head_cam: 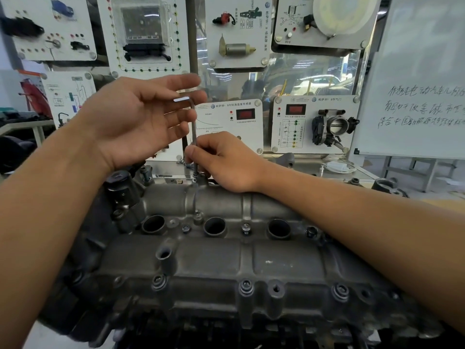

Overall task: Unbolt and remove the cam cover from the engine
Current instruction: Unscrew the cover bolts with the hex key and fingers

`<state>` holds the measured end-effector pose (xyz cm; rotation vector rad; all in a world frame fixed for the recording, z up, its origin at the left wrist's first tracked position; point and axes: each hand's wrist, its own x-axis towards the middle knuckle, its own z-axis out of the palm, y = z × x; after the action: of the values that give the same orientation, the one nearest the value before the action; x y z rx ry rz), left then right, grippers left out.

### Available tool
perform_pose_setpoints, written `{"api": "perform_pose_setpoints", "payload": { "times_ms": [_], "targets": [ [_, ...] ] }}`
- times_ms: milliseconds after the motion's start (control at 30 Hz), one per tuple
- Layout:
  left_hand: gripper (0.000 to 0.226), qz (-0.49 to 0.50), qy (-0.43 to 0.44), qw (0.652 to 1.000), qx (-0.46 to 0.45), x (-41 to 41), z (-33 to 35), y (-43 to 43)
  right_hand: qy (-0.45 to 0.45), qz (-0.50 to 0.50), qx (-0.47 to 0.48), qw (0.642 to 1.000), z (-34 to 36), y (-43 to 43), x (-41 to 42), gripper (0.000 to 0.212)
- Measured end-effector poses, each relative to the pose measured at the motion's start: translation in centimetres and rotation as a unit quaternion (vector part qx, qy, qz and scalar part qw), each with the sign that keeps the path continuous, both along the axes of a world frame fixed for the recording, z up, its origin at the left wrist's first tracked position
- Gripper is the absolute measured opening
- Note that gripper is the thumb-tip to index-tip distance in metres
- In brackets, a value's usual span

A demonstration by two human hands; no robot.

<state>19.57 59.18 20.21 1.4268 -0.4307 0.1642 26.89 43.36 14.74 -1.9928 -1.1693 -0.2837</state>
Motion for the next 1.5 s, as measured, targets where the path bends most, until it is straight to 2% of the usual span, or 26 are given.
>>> {"api": "perform_pose_setpoints", "payload": {
  "times_ms": [67,133,333,433,567,667,900,1033,1200,1267,1333,1400,1500],
  "targets": [
    [0.028,-0.01,-0.012,1.0,0.02,0.1,-0.1,0.3,0.0,0.002,0.0,1.0,0.0,-0.1,0.0,0.032],
    [0.024,0.022,-0.03,0.998,0.048,0.2,-0.2,0.2,0.002,0.003,0.0,1.0,0.0,-0.1,0.0,0.033],
    [0.002,0.219,-0.089,0.967,0.094,1.1,-0.3,-1.9,0.003,0.014,-0.007,1.0,0.1,0.0,-0.3,0.03],
    [0.017,0.257,-0.081,0.96,0.077,1.4,-0.1,-2.5,0.005,0.018,-0.003,1.0,0.2,-0.1,-0.5,0.038],
    [0.025,0.194,-0.02,0.981,-0.023,1.2,0.2,-2.6,0.012,0.016,0.001,1.0,0.1,0.0,-0.5,0.037],
    [0.028,0.121,0.01,0.991,-0.054,0.7,0.0,-2.3,0.009,0.011,0.006,1.0,0.1,0.0,-0.5,0.039],
    [0.021,0.033,0.0,0.998,-0.062,0.4,0.1,-1.2,0.001,-0.002,0.013,1.0,0.0,0.1,-0.1,0.045],
    [0.029,-0.034,0.011,0.998,-0.055,0.0,0.1,-0.4,0.001,-0.002,0.014,1.0,0.0,0.2,-0.1,0.045],
    [0.036,-0.036,0.013,0.999,-0.028,-0.2,-0.2,-0.3,-0.001,0.005,0.025,1.0,-0.1,0.2,0.0,0.047],
    [0.032,-0.008,-0.004,1.0,-0.004,-0.2,-0.2,-0.5,-0.004,0.004,0.025,1.0,-0.1,0.2,-0.1,0.047],
    [0.026,0.064,-0.027,0.997,0.039,0.0,-0.2,-1.0,-0.005,0.005,0.02,1.0,-0.1,0.2,-0.1,0.046],
    [0.015,0.156,-0.046,0.983,0.082,0.3,-0.4,-1.9,-0.005,0.008,0.013,1.0,-0.1,0.2,-0.2,0.045],
    [0.008,0.252,-0.063,0.962,0.086,0.9,-0.5,-2.9,-0.009,0.012,0.006,1.0,0.0,0.1,-0.3,0.044]
  ]
}}
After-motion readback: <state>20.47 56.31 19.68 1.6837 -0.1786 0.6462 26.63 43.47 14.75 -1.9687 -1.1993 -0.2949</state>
